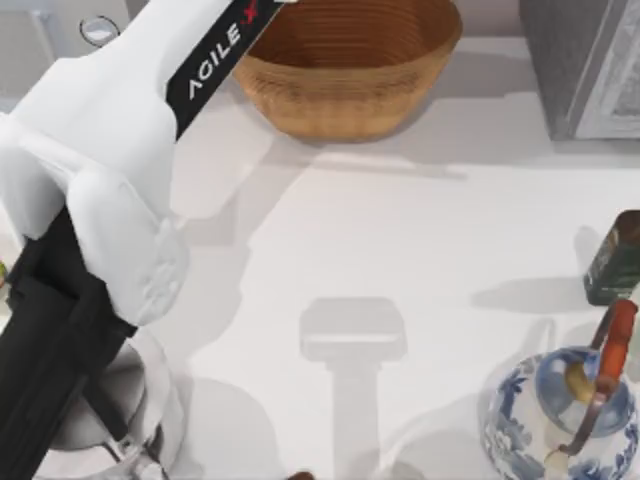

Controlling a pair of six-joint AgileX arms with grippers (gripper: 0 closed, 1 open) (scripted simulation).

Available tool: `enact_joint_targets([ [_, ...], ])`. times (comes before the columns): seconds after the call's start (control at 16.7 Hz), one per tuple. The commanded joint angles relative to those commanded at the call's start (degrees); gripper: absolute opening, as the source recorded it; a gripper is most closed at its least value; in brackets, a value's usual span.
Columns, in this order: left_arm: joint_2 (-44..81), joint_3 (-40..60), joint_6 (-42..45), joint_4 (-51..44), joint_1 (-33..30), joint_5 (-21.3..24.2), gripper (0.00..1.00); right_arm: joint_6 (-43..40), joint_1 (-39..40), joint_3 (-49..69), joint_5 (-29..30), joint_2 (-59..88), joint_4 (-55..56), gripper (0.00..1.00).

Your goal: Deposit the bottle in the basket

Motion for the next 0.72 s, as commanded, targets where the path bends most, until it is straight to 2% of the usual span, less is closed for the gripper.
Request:
enact_joint_targets([
  [0.6,0.00,0.00,0.00,0.00,0.00,0.00,0.98,0.00,0.00,0.00,0.00,0.00,0.00,1.00],
  [0.72,0.00,0.00,0.00,0.00,0.00,0.00,1.00,0.00,0.00,0.00,0.00,0.00,0.00,1.00],
])
